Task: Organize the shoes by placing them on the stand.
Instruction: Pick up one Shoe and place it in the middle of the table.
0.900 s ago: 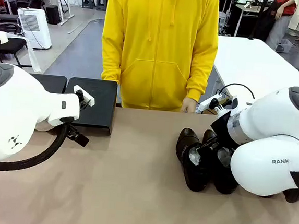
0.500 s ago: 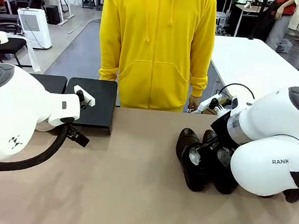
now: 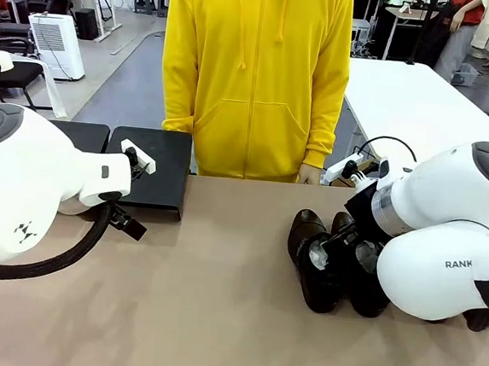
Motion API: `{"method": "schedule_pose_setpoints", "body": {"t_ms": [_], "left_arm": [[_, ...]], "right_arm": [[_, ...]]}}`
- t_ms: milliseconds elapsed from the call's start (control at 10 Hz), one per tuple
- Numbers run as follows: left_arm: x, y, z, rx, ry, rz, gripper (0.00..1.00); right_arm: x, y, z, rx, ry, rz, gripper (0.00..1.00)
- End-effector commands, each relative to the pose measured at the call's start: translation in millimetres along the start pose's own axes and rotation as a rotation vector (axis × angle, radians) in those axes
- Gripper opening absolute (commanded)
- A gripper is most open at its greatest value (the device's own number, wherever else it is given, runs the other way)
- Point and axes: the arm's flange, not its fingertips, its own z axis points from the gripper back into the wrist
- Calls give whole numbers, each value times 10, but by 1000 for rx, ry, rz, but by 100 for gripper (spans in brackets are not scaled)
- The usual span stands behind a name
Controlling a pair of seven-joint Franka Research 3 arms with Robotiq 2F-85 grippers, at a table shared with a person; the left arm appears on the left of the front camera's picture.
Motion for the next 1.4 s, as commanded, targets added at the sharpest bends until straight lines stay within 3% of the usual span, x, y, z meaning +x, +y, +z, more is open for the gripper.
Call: {"method": "schedule_pose_setpoints", "body": {"t_ms": [0, 300, 500, 700, 900, 1000, 1100, 1300], "left_arm": [[-3, 16, 3, 0, -1, 4, 100], [0, 0, 0, 0, 0, 0, 100], [28, 144, 482, 32, -69, -28, 100], [22, 338, 810, -84, -75, 1, 100], [-35, 642, 1042, -208, -114, 58, 100], [-84, 805, 1147, -268, -135, 79, 100], [-137, 953, 1267, -296, -161, 99, 100], [-228, 1161, 1514, -328, -212, 116, 100]], "right_arm": [[1, 0, 1, 0, 0, -1, 100], [0, 0, 0, 0, 0, 0, 100], [-97, -166, 403, 108, -25, -39, 100], [-251, -450, 789, 132, -63, -92, 100], [-486, -795, 1167, 258, -146, -120, 100], [-608, -971, 1307, 248, -137, -158, 100], [-748, -1132, 1434, 269, -150, -194, 100], [-1097, -1423, 1661, 401, -271, -255, 100]]}}
